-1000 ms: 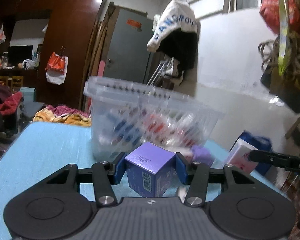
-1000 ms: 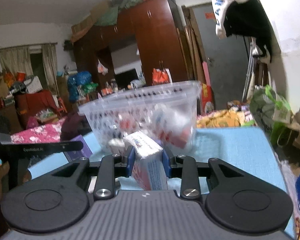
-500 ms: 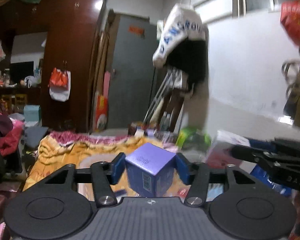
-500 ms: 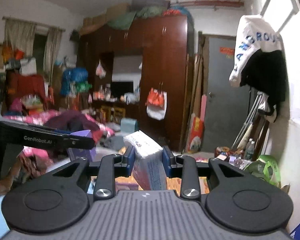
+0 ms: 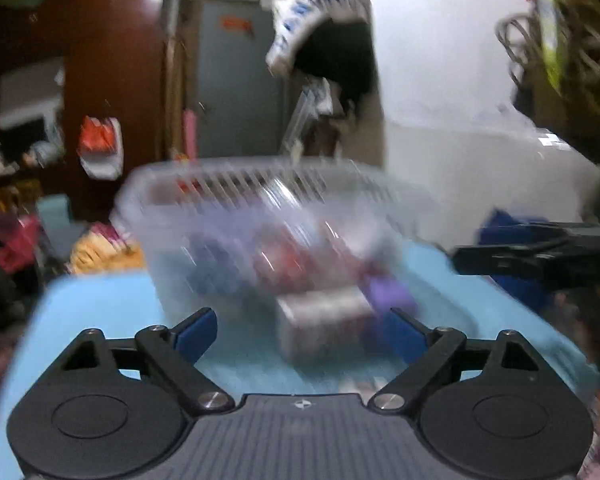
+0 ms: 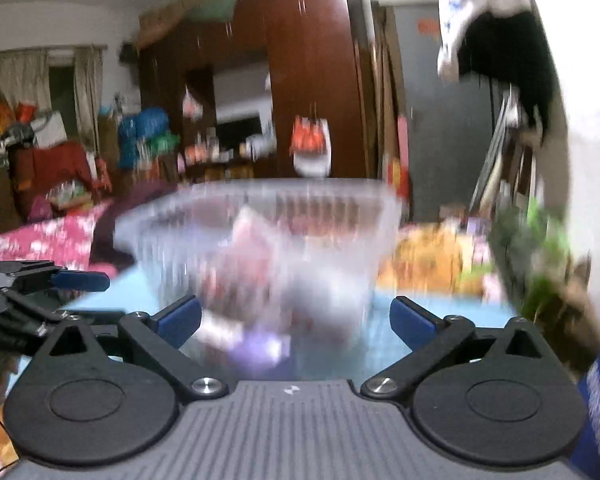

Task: Organize objects
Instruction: 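Carry both boxes over the white basket and release them, then grasp the white KENT pack with the left gripper while the right grasps the dark purple cube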

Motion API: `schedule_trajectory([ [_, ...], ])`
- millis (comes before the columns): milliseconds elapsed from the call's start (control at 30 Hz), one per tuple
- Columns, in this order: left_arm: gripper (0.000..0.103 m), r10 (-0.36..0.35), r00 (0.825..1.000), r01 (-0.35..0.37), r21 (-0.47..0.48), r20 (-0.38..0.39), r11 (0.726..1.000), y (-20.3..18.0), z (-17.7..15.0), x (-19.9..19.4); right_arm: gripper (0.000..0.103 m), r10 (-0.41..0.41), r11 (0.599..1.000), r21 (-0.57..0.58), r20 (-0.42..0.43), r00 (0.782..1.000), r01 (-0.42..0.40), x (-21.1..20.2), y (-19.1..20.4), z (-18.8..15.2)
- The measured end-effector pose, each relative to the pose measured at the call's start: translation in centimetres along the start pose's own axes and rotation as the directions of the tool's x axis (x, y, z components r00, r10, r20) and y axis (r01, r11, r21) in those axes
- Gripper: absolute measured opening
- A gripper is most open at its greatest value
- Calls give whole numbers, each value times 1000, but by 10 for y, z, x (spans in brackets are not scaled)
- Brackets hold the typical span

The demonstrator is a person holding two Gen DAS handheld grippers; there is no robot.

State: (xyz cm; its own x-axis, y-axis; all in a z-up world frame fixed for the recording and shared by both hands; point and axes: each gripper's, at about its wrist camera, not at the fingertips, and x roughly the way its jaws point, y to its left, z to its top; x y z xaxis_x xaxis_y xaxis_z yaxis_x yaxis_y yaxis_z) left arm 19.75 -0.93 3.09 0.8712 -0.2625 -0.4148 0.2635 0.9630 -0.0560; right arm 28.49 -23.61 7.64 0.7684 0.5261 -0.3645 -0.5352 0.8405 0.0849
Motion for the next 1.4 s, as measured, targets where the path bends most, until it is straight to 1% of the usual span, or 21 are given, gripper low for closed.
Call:
schedule_trajectory([
  [33,93,-10,1000,10,-9,6,1000,-2,-8,-2,103,4,1000,17,-10,1000,-3,3,-2,-7],
  [67,93,-13,1000,13,-9,-4,1000,-5,-14,-2,103,12,999,40,-14,1000,-11,6,-5,-13],
  [100,93,-13,999,13,6,-32,1000,-9,-18,1,103,23,998,63,-22,1000,-21,10,-9,-15],
  [167,92,-5,998,6,25,-56,1000,-14,-23,4,103,36,995,89,-41,999,-32,17,-12,-19],
  [300,90,-23,995,28,54,-93,998,-28,-33,13,103,49,995,94,-45,998,-45,19,-7,-25],
  [367,84,-14,994,22,76,-106,997,-35,-38,19,103,46,996,77,-58,997,-41,21,-1,-28],
  [400,69,-8,994,17,79,-109,997,-37,-40,22,103,43,997,64,-67,997,-39,22,2,-29],
  [433,42,-2,994,12,86,-113,996,-39,-42,23,103,42,998,53,-76,996,-38,23,4,-31],
  [500,40,4,994,7,96,-112,995,-40,-49,21,102,28,999,36,-100,995,-24,30,6,-33],
  [600,40,-6,995,13,70,-99,997,-33,-52,16,95,22,1000,17,-104,994,-20,38,9,-33],
  [667,40,-6,996,10,52,-88,999,-27,-51,15,82,36,999,18,-107,994,-34,44,8,-33],
  [800,40,-13,997,14,20,-75,1000,-18,-52,11,71,56,998,8,-140,989,-55,54,8,-31],
  [833,40,-16,997,17,13,-74,1000,-16,-53,10,63,58,998,4,-143,988,-58,55,9,-31],
  [867,40,-20,997,21,7,-76,1000,-15,-53,11,59,59,998,4,-145,988,-59,54,8,-31],
  [933,40,-29,997,28,-6,-75,1000,-14,-55,9,58,54,999,14,-129,990,-53,48,6,-33],
  [1133,40,-31,999,31,-28,-14,999,-10,-57,-3,57,17,1000,-4,-39,999,-18,16,11,-38],
  [1400,40,-16,1000,18,-73,22,997,1,-57,-9,57,10,1000,-23,3,1000,-10,8,17,-37],
])
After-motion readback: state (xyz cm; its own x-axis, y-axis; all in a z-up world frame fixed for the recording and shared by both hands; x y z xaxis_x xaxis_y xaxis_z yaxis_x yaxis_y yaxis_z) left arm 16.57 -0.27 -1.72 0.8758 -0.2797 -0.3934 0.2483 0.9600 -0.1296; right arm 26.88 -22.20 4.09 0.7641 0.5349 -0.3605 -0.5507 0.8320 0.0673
